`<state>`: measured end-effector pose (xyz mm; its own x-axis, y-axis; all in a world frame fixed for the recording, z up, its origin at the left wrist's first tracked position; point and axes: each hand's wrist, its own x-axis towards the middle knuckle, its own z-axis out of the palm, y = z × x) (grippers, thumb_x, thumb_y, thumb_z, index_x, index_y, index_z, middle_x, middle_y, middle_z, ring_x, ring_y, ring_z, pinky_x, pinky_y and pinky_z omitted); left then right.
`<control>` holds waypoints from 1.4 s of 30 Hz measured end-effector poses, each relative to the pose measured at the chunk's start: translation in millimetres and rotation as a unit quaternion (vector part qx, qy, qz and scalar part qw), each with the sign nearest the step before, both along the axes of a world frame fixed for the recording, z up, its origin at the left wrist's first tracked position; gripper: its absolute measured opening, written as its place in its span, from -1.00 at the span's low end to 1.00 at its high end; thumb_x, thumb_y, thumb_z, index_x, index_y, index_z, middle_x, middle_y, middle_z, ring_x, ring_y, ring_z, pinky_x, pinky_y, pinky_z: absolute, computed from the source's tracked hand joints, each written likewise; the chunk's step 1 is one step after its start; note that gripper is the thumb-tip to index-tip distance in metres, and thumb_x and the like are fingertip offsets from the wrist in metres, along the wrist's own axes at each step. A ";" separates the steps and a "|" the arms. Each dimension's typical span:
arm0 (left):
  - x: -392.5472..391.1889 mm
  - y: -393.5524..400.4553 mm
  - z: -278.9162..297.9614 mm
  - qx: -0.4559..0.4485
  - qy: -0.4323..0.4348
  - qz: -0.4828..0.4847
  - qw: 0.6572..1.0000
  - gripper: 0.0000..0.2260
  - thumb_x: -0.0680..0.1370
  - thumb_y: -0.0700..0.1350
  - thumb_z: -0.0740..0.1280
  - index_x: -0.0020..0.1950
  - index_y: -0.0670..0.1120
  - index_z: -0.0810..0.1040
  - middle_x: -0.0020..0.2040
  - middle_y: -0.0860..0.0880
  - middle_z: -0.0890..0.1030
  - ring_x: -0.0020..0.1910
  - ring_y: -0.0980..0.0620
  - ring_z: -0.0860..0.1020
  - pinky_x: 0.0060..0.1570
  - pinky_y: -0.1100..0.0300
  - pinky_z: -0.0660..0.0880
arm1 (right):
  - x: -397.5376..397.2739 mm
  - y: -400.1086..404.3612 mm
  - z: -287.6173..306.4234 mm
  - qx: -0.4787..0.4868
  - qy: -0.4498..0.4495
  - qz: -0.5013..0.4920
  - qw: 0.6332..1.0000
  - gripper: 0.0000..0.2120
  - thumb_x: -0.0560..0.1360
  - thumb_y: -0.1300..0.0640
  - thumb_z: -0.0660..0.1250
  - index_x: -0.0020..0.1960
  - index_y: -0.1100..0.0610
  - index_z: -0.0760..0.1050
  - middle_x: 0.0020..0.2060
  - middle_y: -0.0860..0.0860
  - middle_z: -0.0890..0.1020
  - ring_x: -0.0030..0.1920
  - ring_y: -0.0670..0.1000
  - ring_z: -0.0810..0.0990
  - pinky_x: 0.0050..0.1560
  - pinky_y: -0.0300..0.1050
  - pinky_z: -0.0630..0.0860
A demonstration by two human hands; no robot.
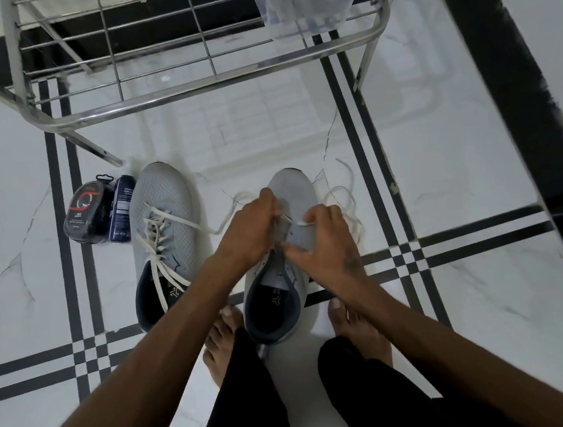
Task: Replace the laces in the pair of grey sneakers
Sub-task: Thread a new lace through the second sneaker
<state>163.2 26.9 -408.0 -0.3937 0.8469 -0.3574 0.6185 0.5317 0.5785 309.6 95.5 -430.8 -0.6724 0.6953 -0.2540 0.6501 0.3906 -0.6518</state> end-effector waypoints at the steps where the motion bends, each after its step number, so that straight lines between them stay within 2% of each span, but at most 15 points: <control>1: -3.9 -1.2 -1.1 0.001 0.007 0.017 1.000 -0.91 0.59 -0.27 0.20 0.08 -0.17 0.34 -0.07 -0.15 0.57 -0.17 -0.13 0.52 -0.25 0.03 0.39 | 1.5 0.6 -1.8 -0.013 0.010 -0.033 0.999 -0.55 0.38 -0.10 0.47 0.10 0.02 0.33 0.01 -0.04 0.40 -0.04 -0.01 0.45 -0.20 -0.18 0.42; 3: -11.9 -6.8 -4.6 0.006 0.025 0.056 0.998 -0.91 0.61 -0.26 0.20 0.07 -0.13 0.32 -0.10 -0.13 0.57 -0.20 -0.12 0.51 -0.25 0.07 0.35 | 3.8 2.0 -3.9 -0.040 -0.002 -0.093 0.995 -0.66 0.42 -0.04 0.44 -0.03 0.00 0.29 -0.13 -0.08 0.44 -0.18 -0.02 0.46 -0.32 -0.22 0.31; 6: -20.8 -14.8 -10.1 0.031 0.031 0.132 0.990 -0.91 0.64 -0.20 0.22 0.04 -0.10 0.30 -0.21 -0.05 0.53 -0.29 -0.09 0.48 -0.30 0.07 0.34 | 5.2 1.5 -5.8 -0.064 -0.002 -0.145 0.987 -0.71 0.45 -0.17 0.38 -0.17 -0.02 0.35 -0.30 -0.12 0.47 -0.29 -0.07 0.46 -0.32 -0.16 0.34; 8: -23.2 -17.2 -13.3 0.041 0.035 0.148 0.988 -0.92 0.65 -0.18 0.20 0.02 -0.08 0.30 -0.29 0.02 0.48 -0.35 0.01 0.44 -0.38 0.11 0.29 | -2.1 -2.5 -0.9 -0.083 0.000 -0.133 0.988 -0.65 0.43 -0.35 0.26 -0.16 -0.06 0.39 -0.23 -0.14 0.51 -0.20 -0.09 0.51 -0.22 -0.10 0.44; 11: -20.7 -13.2 -15.9 0.043 0.013 0.105 0.993 -0.84 0.61 -0.27 0.20 0.01 -0.05 0.26 -0.20 0.04 0.52 -0.28 0.03 0.47 -0.39 0.23 0.27 | -13.4 -4.4 4.2 -0.033 -0.055 -0.018 0.998 -0.48 0.38 -0.43 0.22 0.11 -0.06 0.38 0.03 -0.12 0.44 0.02 -0.06 0.45 -0.12 -0.09 0.42; 16: -24.1 -6.9 -20.2 0.061 -0.068 0.060 0.994 -0.89 0.66 -0.24 0.17 0.00 -0.05 0.30 0.21 -0.08 0.60 0.08 0.04 0.54 -0.02 0.15 0.47 | -26.4 -10.5 4.1 -0.035 -0.043 0.019 0.998 -0.54 0.50 -0.11 0.33 0.29 -0.03 0.23 -0.01 -0.01 0.61 -0.10 0.07 0.62 -0.18 -0.11 0.46; 20: -30.6 -9.1 -21.0 0.115 -0.149 0.125 0.974 -0.86 0.70 -0.08 0.12 -0.02 -0.08 0.33 0.15 -0.08 0.63 0.08 -0.07 0.62 0.11 -0.04 0.58 | -24.0 -15.5 -0.4 -0.054 -0.018 -0.021 0.998 -0.65 0.57 0.07 0.28 0.29 -0.02 0.25 -0.20 -0.06 0.57 -0.20 0.06 0.62 -0.26 -0.13 0.45; 23: -35.5 -12.1 -19.6 0.153 -0.234 0.219 0.935 -0.81 0.69 -0.22 0.12 -0.10 -0.03 0.30 0.09 -0.19 0.63 0.07 -0.14 0.63 0.11 -0.02 0.60 | -18.4 -8.7 -5.5 -0.060 -0.039 -0.040 0.997 -0.68 0.58 0.13 0.21 0.32 0.00 0.28 -0.33 -0.09 0.54 -0.30 -0.03 0.56 -0.34 -0.17 0.38; 26: -39.4 -16.5 -13.0 0.192 -0.257 0.321 0.891 -0.78 0.70 -0.26 0.08 -0.10 -0.02 0.29 0.00 -0.17 0.62 0.00 -0.12 0.63 0.05 0.08 0.61 | -17.7 -8.8 -6.1 -0.050 -0.058 -0.031 0.997 -0.62 0.58 0.15 0.18 0.38 0.01 0.28 -0.28 -0.04 0.55 -0.24 0.01 0.58 -0.23 -0.12 0.43; 28: -44.7 -21.6 -10.7 0.191 -0.217 0.375 0.881 -0.84 0.70 -0.22 0.09 -0.06 -0.06 0.31 -0.04 -0.11 0.61 0.02 -0.11 0.63 0.07 0.03 0.62 | -17.1 -9.7 -5.0 -0.060 -0.059 -0.042 0.996 -0.64 0.59 0.15 0.17 0.38 0.01 0.29 -0.25 -0.02 0.55 -0.19 0.04 0.60 -0.19 -0.08 0.47; 31: -49.5 -35.1 -7.7 0.138 -0.035 0.384 0.912 -0.95 0.68 -0.18 0.17 0.03 -0.13 0.38 -0.02 -0.05 0.58 -0.01 -0.09 0.62 0.01 -0.05 0.58 | -15.7 -10.0 -3.8 -0.070 -0.058 -0.053 0.994 -0.70 0.60 0.15 0.16 0.32 0.02 0.30 -0.27 -0.01 0.56 -0.24 0.02 0.58 -0.22 -0.05 0.50; 33: -45.0 -41.4 -5.3 0.082 0.129 0.307 0.939 -0.94 0.63 -0.16 0.26 0.09 -0.10 0.45 0.11 -0.05 0.53 -0.07 -0.11 0.60 -0.11 -0.02 0.54 | -15.2 -10.8 -4.1 -0.062 -0.055 -0.050 0.995 -0.75 0.61 0.14 0.16 0.28 0.03 0.29 -0.31 -0.05 0.51 -0.30 -0.06 0.52 -0.30 -0.14 0.40; 35: -34.2 -38.4 -3.5 0.047 0.210 0.186 0.958 -0.78 0.59 -0.14 0.33 0.23 -0.05 0.48 0.25 -0.04 0.46 -0.05 -0.13 0.61 -0.15 -0.05 0.57 | -15.3 -12.1 -3.4 -0.049 -0.056 -0.040 0.996 -0.83 0.61 0.14 0.16 0.19 0.05 0.28 -0.30 -0.05 0.50 -0.30 -0.01 0.53 -0.31 -0.13 0.39; 39: -10.2 -11.5 -6.8 0.047 0.166 0.028 0.985 -0.65 0.60 -0.15 0.29 0.40 -0.04 0.48 0.34 -0.01 0.46 0.11 -0.13 0.58 -0.07 -0.04 0.58 | -15.9 -12.6 -1.6 -0.038 -0.060 -0.029 0.997 -0.88 0.60 0.11 0.18 0.07 0.04 0.23 -0.22 0.02 0.53 -0.20 0.12 0.59 -0.17 0.05 0.55; 42: -5.9 7.7 -11.0 0.019 0.141 0.008 0.990 -0.72 0.62 -0.13 0.23 0.30 -0.05 0.55 0.29 -0.01 0.51 0.15 -0.10 0.53 -0.02 -0.04 0.54 | -16.4 -12.5 -2.2 -0.045 -0.052 -0.025 0.997 -0.89 0.61 0.08 0.16 0.04 0.03 0.22 -0.21 0.00 0.52 -0.20 0.12 0.58 -0.15 0.05 0.54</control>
